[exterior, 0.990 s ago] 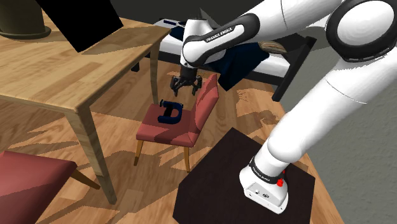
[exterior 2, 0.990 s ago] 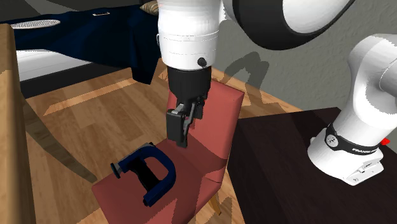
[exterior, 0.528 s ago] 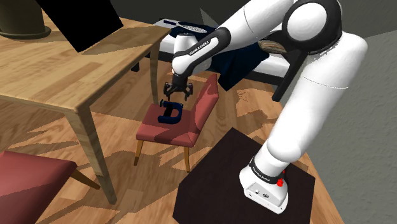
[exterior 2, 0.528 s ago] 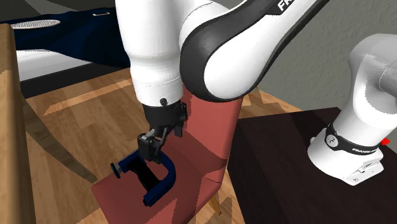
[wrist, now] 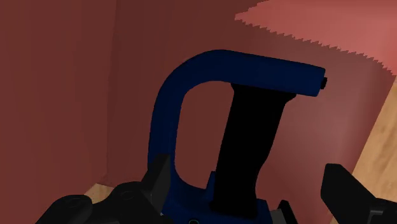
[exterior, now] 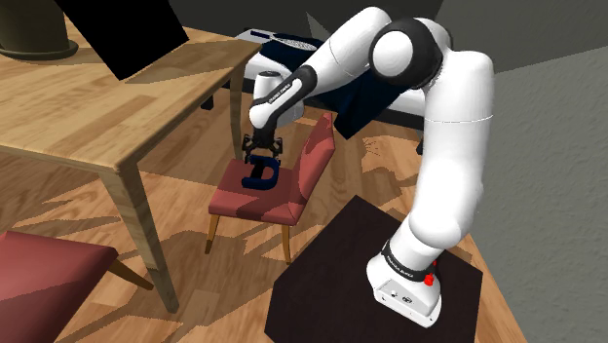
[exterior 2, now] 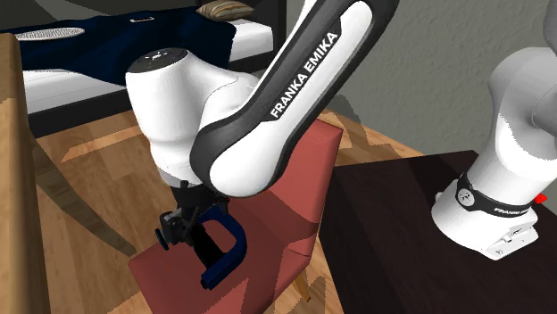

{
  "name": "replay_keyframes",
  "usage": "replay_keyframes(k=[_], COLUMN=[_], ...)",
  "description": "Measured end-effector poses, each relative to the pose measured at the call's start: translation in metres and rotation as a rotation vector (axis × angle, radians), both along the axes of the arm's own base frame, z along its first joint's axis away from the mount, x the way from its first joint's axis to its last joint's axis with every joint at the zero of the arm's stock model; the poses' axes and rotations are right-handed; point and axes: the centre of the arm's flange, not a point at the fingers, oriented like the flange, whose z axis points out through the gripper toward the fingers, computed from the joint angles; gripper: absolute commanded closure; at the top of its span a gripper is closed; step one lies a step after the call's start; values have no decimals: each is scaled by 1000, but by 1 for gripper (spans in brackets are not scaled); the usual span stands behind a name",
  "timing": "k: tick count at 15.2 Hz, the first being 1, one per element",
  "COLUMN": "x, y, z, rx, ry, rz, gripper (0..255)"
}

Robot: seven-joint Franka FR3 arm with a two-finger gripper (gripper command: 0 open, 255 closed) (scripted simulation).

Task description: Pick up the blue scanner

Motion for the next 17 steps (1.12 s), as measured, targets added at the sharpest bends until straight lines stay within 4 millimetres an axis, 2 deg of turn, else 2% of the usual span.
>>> replay_keyframes(k=[4,13,14,17], x=[27,34,34,34], y=[-12,-18,-18,-18], z=[-43,-89,-91,-92], rx=[-5,-7,-7,-7], ry=[-1,-2,-2,-2], rz=[-74,-95,-94,-95], gripper=[0,0,255,255])
